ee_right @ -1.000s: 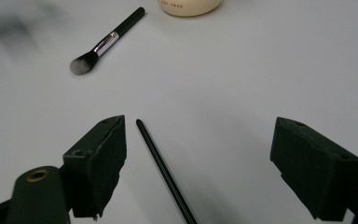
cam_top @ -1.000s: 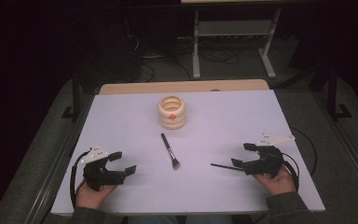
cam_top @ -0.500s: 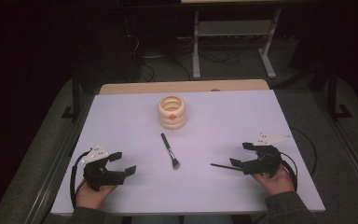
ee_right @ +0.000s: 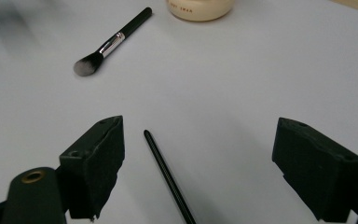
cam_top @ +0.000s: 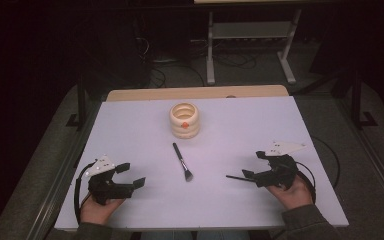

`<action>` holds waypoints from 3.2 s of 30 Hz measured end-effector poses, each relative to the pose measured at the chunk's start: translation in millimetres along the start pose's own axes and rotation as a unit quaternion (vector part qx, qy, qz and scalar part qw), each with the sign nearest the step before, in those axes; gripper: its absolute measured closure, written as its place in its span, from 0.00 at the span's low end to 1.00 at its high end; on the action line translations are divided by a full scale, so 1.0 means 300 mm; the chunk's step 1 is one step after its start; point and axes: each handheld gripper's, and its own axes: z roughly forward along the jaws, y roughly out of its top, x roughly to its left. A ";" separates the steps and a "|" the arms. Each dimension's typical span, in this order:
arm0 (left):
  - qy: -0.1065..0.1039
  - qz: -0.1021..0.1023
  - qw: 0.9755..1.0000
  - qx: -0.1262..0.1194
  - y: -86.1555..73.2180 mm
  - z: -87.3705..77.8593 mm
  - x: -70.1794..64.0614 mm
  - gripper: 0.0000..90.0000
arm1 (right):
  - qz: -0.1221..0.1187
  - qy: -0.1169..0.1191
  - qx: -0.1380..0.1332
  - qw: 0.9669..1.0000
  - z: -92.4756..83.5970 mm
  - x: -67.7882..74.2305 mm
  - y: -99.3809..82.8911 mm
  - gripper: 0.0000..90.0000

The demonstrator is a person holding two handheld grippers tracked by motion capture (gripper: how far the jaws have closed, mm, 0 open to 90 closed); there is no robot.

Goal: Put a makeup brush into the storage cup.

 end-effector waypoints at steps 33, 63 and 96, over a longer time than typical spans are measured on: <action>0.001 0.014 1.000 0.007 0.004 0.004 -0.008 0.19 | -0.025 0.028 0.101 0.994 0.251 0.121 0.362 0.31; 0.000 0.022 1.000 0.001 0.009 0.003 -0.017 0.19 | 0.004 0.059 0.163 0.985 0.554 0.191 0.463 0.51; -0.001 0.019 1.000 0.001 0.008 0.005 -0.016 0.19 | 0.027 0.009 0.224 0.974 0.721 0.278 0.435 0.72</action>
